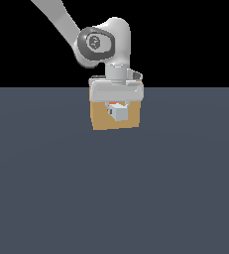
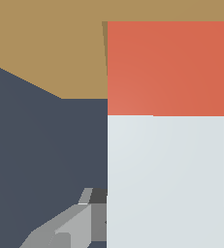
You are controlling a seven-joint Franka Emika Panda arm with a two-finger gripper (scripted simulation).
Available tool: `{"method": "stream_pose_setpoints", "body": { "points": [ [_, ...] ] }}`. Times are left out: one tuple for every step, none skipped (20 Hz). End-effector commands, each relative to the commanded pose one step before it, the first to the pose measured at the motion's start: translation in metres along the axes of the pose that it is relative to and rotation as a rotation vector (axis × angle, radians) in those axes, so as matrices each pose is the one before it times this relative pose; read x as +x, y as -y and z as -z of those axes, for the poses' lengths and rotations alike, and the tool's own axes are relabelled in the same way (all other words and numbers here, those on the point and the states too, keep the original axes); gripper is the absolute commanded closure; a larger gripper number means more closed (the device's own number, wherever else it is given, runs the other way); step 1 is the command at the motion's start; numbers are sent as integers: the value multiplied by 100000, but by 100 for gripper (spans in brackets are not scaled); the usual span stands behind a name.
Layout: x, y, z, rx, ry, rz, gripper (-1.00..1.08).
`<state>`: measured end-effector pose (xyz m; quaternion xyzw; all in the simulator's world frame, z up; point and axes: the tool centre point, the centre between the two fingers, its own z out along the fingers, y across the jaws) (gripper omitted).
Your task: Insert the peg into the horizontal hole in a box.
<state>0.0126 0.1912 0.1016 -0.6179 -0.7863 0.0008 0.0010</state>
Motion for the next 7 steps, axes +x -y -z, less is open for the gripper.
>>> {"method": "stream_pose_setpoints", "body": {
  "points": [
    [1583, -157, 289, -550, 9, -184, 108],
    [458, -26, -2, 0, 0, 0, 108],
    [372, -32, -2, 0, 0, 0, 108],
    [285, -32, 30, -48, 8, -4, 108],
    [202, -37, -1, 0, 0, 0, 108],
    [118, -30, 0, 0, 0, 0, 108],
    [37, -12, 0, 0, 0, 0, 108]
  ]
}}
